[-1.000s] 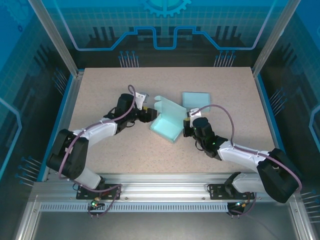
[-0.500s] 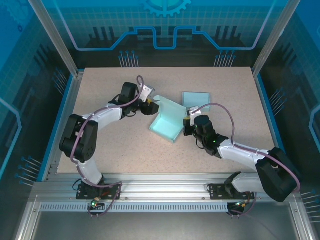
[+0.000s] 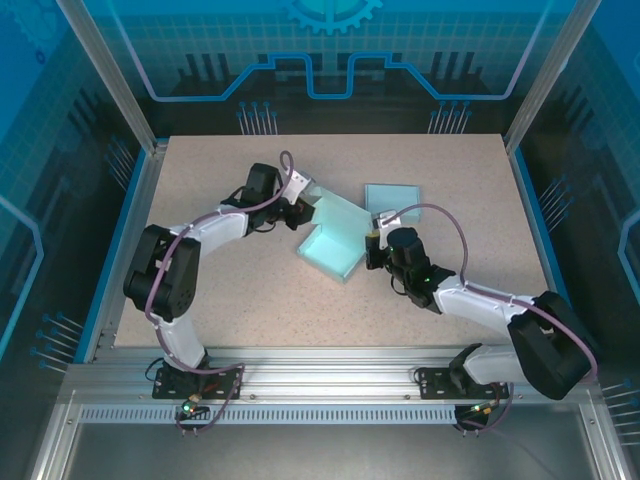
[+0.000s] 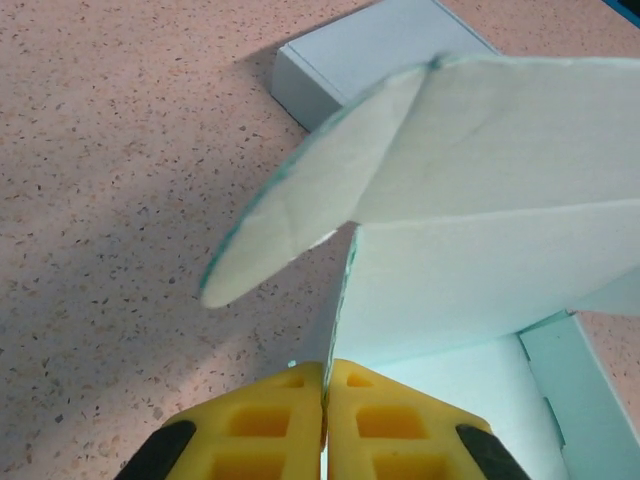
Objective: Fold the paper box
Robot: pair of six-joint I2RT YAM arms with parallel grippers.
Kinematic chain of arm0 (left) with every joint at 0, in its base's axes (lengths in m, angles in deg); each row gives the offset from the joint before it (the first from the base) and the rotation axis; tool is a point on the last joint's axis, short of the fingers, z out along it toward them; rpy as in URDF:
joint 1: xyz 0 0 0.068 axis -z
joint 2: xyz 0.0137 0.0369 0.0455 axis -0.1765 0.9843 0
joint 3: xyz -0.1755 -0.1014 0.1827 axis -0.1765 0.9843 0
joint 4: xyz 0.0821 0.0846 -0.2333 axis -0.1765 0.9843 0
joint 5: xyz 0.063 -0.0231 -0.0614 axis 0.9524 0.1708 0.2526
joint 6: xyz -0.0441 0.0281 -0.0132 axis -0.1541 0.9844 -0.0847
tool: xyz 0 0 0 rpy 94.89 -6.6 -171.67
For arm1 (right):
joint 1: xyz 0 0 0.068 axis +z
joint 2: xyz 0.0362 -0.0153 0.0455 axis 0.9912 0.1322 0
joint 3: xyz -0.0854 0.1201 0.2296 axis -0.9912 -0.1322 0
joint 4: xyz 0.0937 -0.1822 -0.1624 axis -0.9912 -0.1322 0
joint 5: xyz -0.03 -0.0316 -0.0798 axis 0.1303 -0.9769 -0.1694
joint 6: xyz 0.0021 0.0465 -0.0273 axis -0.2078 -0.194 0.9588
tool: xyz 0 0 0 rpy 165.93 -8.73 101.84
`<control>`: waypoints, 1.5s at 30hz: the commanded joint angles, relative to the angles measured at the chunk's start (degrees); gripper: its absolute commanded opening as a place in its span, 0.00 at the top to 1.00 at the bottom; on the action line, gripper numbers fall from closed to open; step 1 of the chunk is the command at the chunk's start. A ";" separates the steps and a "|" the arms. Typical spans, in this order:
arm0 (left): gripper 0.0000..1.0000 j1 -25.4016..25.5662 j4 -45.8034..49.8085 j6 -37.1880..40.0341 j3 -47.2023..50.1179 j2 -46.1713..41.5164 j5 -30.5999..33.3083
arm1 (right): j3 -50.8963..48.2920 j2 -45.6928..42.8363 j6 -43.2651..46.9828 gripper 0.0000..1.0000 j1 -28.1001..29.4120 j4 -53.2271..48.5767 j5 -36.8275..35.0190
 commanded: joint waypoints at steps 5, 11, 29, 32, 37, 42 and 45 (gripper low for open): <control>0.97 7.05 -6.63 -5.67 5.25 -6.71 14.34 | 5.51 3.43 1.16 1.00 -1.24 -0.11 -1.46; 1.00 13.53 -17.15 -15.38 13.39 -10.77 29.30 | 9.81 7.42 -0.16 1.00 -1.37 -0.55 -4.87; 0.99 21.57 -28.44 -32.08 23.83 -12.02 43.78 | 7.68 15.03 -6.81 1.00 3.63 9.89 -11.44; 0.99 22.13 -28.92 -34.72 24.90 -11.35 43.39 | 6.54 15.23 -7.02 1.00 4.82 10.36 -12.67; 0.99 24.17 -29.64 -36.08 26.44 -11.22 43.98 | 5.27 14.85 -7.41 1.00 5.96 10.12 -14.13; 0.99 24.99 -31.18 -36.70 29.97 -11.74 45.43 | 2.97 13.79 -8.32 1.00 7.33 10.43 -15.86; 0.99 25.29 -33.34 -37.09 32.87 -12.08 46.17 | 1.06 13.31 -8.64 1.00 8.45 11.41 -16.97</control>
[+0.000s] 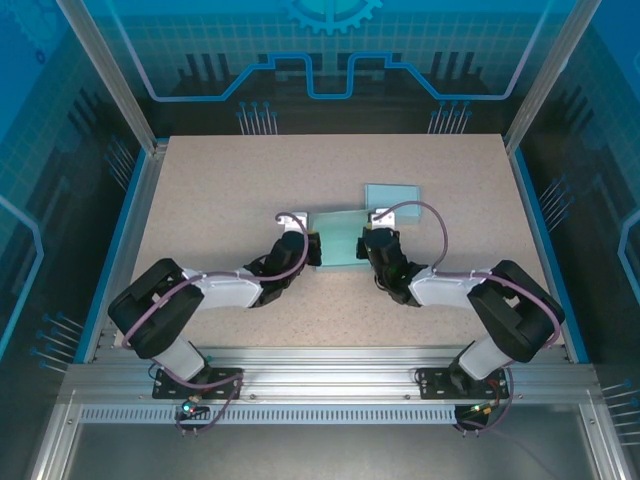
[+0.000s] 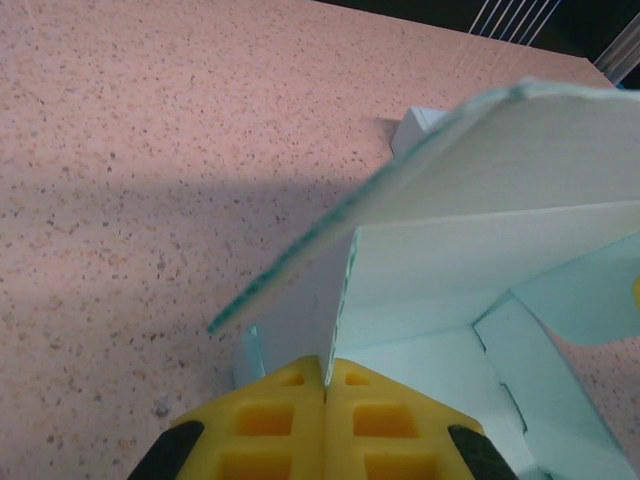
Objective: Fold the paper box
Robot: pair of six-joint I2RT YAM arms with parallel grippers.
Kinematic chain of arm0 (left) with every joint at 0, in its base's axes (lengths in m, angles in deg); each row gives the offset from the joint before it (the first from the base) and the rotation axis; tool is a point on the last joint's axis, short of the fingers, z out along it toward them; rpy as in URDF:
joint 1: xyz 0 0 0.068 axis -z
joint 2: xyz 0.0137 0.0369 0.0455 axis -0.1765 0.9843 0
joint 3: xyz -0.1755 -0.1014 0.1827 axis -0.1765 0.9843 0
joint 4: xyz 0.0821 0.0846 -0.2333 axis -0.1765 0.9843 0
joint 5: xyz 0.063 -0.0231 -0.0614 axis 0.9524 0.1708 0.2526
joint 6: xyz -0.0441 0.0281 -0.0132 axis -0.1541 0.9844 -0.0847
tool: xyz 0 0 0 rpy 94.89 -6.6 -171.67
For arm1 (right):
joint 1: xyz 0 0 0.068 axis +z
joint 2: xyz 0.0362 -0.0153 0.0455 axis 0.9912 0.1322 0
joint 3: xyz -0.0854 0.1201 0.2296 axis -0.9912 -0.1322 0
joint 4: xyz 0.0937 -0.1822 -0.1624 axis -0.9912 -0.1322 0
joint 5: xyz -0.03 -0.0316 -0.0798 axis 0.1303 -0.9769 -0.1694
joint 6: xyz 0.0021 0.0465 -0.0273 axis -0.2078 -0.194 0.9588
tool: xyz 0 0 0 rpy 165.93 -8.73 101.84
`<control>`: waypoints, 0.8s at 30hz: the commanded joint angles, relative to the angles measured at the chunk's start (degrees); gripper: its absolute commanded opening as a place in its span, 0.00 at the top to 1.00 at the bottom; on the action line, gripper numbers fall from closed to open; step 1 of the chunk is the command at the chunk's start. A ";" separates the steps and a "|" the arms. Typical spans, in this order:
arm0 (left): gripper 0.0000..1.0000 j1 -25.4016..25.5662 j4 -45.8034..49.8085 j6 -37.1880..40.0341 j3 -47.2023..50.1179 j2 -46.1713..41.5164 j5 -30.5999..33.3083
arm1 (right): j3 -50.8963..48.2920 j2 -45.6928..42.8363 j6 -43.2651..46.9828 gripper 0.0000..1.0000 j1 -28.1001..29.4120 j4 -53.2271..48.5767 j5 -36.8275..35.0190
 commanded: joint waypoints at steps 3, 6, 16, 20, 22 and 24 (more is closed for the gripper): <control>0.99 2.32 -1.89 -2.31 4.71 0.19 -3.21 | -3.34 -1.06 -2.06 1.00 3.68 0.62 1.86; 0.99 2.51 -3.43 -3.14 5.85 0.99 -3.46 | -4.64 -1.77 -2.79 1.00 4.24 0.49 0.80; 0.98 2.86 -7.56 -4.08 8.60 3.44 -4.25 | -7.54 -2.49 -6.24 1.00 4.56 -0.65 -0.53; 0.96 2.82 -8.42 -4.94 9.24 3.97 -4.24 | -7.42 -1.72 -6.81 1.00 5.14 -1.46 -0.77; 0.95 2.87 -8.49 -4.89 9.65 3.59 -4.03 | -7.27 -1.19 -7.20 1.00 5.31 -2.09 -0.80; 0.93 2.83 -8.07 -4.58 9.81 3.04 -3.90 | -7.37 -0.58 -7.77 1.00 5.35 -2.46 -0.80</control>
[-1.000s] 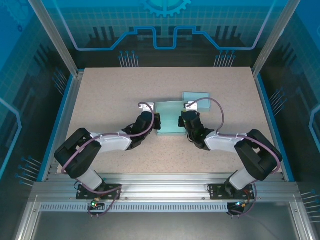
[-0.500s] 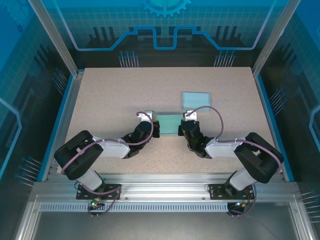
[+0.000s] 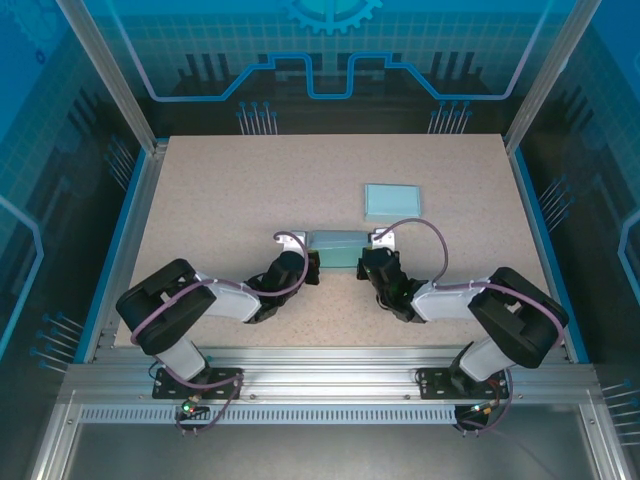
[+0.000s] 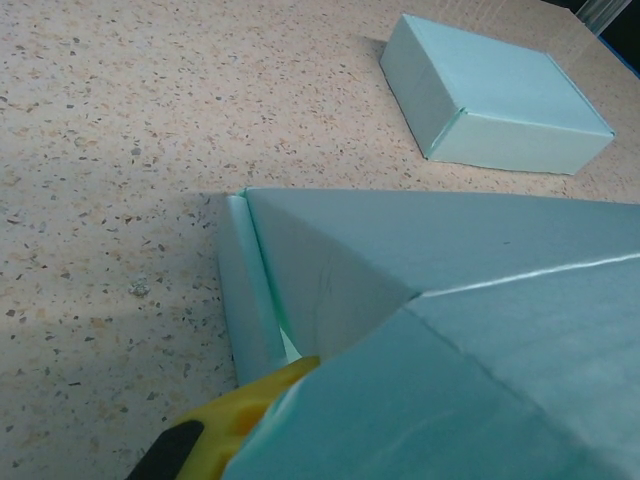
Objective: Fold the paper box
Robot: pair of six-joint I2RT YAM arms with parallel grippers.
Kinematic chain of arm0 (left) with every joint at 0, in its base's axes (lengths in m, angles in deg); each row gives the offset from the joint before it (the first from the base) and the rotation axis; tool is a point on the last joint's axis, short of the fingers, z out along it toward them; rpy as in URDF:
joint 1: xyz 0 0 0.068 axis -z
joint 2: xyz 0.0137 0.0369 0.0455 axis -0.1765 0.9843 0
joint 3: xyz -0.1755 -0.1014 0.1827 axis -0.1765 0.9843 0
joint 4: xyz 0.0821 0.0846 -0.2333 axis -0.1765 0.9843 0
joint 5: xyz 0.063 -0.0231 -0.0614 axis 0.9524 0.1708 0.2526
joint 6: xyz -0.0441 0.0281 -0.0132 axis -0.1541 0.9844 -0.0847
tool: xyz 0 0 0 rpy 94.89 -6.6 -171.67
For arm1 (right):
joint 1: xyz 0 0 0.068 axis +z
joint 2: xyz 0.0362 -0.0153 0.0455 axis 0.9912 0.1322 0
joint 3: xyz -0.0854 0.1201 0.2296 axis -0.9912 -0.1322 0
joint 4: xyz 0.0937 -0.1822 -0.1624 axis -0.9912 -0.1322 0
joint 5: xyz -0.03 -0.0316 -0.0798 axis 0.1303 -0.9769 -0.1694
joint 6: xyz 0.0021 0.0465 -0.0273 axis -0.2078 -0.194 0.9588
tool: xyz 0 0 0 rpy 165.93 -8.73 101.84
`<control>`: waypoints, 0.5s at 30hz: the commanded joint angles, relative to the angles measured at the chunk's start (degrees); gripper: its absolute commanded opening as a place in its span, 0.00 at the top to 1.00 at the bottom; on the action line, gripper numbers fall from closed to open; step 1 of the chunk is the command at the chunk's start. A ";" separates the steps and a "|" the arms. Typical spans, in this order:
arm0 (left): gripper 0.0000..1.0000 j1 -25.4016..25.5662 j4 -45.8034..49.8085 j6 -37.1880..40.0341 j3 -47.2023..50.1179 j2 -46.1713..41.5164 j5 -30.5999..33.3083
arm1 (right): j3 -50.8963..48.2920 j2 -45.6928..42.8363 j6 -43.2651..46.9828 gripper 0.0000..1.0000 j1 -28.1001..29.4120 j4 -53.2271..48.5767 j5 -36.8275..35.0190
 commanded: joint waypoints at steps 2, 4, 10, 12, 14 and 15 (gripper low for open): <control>0.90 0.51 2.22 -1.53 1.81 0.02 -2.06 | -0.98 1.79 -3.11 1.00 1.26 -2.04 0.06; 0.89 0.52 2.22 -1.60 2.14 -0.32 -2.09 | -1.09 2.15 -3.87 1.00 1.50 -2.40 -0.55; 0.86 0.51 2.23 -2.17 3.22 -0.24 -1.48 | -1.79 2.65 -5.91 1.00 1.85 -4.05 -1.90; 0.83 0.51 2.16 -2.34 3.57 -0.22 -1.64 | -1.87 2.69 -6.31 1.00 1.89 -4.59 -2.07; 0.81 0.54 1.86 -2.56 3.95 -0.54 -1.87 | -1.89 2.53 -6.40 1.00 2.12 -5.03 -2.41; 0.79 0.55 1.75 -2.60 4.26 -0.90 -2.02 | -1.80 2.30 -6.47 1.00 2.28 -5.43 -2.70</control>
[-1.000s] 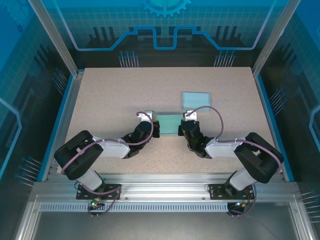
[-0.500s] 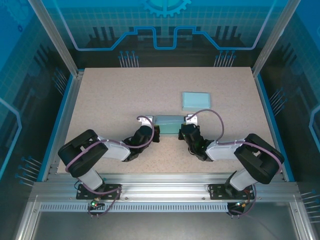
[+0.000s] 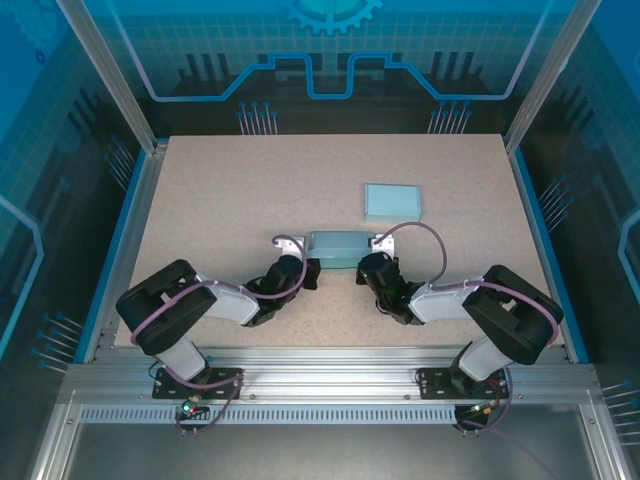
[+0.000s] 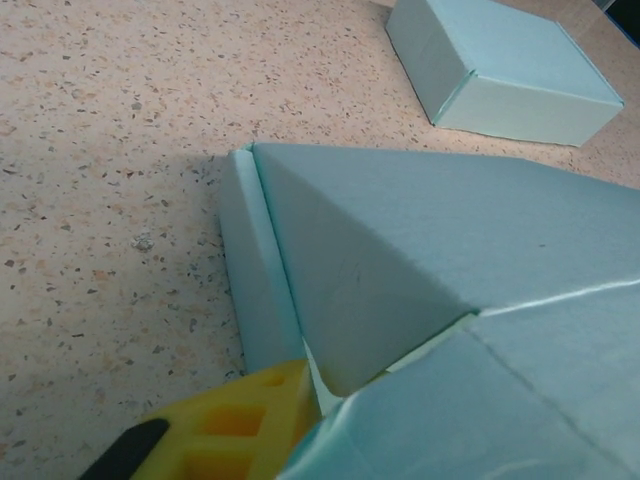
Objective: Fold the paper box
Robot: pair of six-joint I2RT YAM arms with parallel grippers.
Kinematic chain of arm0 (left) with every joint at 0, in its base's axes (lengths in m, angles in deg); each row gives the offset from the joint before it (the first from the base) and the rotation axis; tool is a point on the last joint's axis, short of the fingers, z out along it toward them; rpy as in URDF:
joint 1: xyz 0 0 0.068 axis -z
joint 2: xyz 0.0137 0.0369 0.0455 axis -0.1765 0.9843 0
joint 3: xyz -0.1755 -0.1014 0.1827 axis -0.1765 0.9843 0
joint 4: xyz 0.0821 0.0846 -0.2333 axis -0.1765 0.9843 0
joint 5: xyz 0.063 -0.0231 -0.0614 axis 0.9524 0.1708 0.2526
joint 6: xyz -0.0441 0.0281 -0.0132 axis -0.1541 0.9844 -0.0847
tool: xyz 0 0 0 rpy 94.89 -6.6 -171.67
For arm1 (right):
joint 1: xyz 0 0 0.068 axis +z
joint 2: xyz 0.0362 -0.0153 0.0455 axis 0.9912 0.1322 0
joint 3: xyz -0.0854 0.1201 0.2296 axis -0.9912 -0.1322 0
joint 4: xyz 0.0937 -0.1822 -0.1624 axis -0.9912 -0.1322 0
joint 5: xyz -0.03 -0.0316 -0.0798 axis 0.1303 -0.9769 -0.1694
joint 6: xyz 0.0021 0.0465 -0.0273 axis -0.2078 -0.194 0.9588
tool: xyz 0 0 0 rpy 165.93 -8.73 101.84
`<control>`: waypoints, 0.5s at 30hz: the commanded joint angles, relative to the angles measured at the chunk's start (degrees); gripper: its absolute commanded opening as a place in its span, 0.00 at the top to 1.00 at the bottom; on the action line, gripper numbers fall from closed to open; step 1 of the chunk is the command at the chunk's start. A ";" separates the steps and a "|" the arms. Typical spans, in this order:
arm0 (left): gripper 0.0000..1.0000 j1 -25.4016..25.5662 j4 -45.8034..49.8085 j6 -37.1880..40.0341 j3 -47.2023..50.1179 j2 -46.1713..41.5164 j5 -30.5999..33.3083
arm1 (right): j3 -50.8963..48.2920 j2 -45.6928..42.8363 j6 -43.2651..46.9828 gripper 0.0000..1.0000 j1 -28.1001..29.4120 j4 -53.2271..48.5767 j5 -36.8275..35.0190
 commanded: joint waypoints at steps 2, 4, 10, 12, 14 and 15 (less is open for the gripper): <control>0.75 0.38 2.22 -1.08 2.62 -1.91 -1.01 | -0.99 -0.04 -2.02 1.00 1.28 -4.67 -2.15; 0.70 0.44 3.22 -0.41 2.93 -3.34 -0.96 | -0.88 -0.91 -1.81 1.00 1.40 -5.25 -2.34; 0.54 0.53 6.76 0.70 3.77 -7.71 -1.02 | -0.68 -3.60 -1.11 0.91 1.58 -6.93 -2.51; 0.50 0.60 7.93 0.58 4.18 -9.17 -0.86 | -0.79 -4.47 -0.78 0.84 1.80 -7.35 -2.52; 0.46 0.64 9.20 0.46 4.73 -10.71 -0.86 | -0.68 -5.43 -0.23 0.67 2.07 -7.79 -2.44; 0.44 0.74 9.89 0.37 4.83 -11.35 -0.81 | -0.69 -5.77 -0.02 0.62 2.12 -7.97 -2.42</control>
